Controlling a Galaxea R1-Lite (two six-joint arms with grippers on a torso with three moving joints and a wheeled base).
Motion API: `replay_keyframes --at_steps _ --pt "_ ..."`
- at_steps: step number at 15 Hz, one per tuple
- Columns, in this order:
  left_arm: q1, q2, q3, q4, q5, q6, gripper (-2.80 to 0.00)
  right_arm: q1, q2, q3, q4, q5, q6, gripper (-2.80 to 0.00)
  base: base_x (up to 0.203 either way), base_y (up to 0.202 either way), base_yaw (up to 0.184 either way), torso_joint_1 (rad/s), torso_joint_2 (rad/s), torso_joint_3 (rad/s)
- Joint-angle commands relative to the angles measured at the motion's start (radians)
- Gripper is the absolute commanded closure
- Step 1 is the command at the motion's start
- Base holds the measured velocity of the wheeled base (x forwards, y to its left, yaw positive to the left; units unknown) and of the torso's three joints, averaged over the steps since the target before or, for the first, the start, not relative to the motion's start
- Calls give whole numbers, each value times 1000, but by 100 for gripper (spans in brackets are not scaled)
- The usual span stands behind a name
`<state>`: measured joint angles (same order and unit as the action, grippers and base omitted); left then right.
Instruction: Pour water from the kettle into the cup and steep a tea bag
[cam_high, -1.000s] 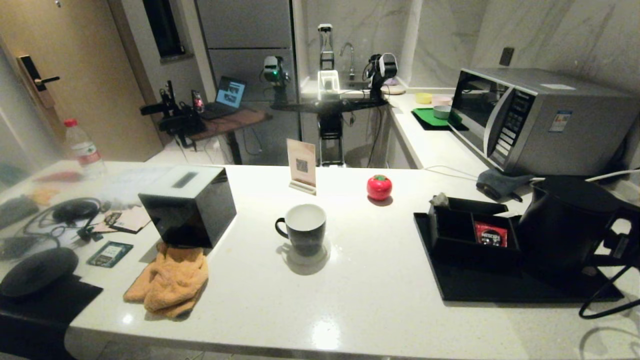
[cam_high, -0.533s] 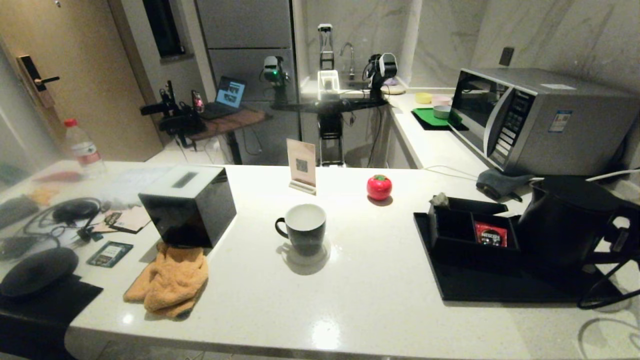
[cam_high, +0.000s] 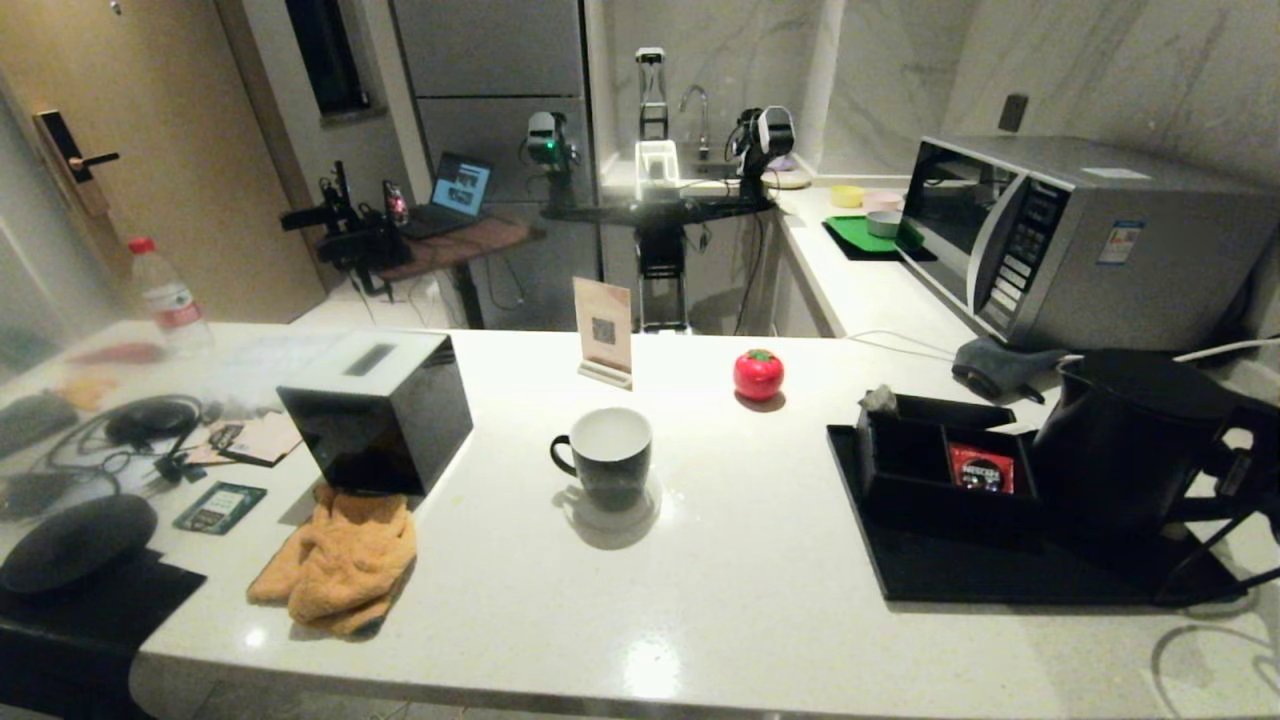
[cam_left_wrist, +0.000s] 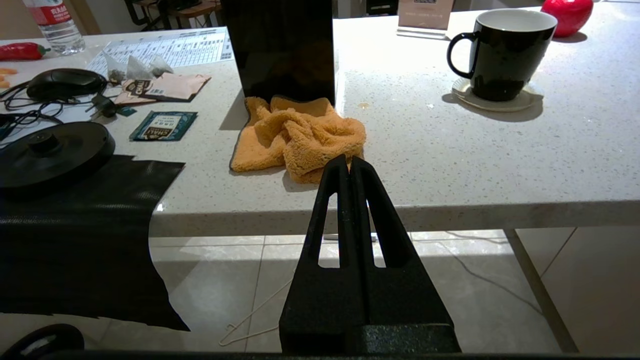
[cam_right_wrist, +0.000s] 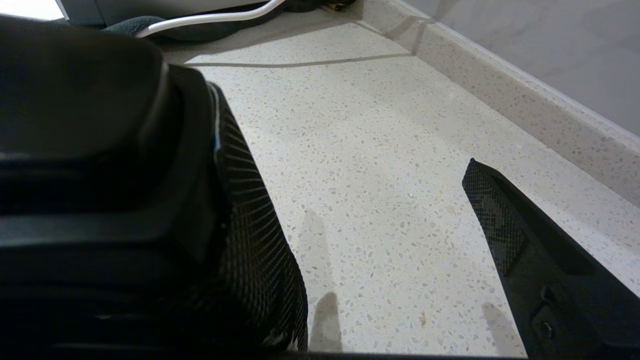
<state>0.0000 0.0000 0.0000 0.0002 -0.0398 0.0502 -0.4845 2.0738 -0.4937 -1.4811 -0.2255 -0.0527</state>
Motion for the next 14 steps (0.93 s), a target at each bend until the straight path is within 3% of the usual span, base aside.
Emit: replay_keyframes --at_steps 1,14 --pt "0 0 0 0 0 0 0 0 -3 3 -8 0 -1 -280 0 0 0 0 0 0" --pt "0 0 0 0 0 0 0 3 -15 9 -44 3 -21 -280 0 0 0 0 0 0"
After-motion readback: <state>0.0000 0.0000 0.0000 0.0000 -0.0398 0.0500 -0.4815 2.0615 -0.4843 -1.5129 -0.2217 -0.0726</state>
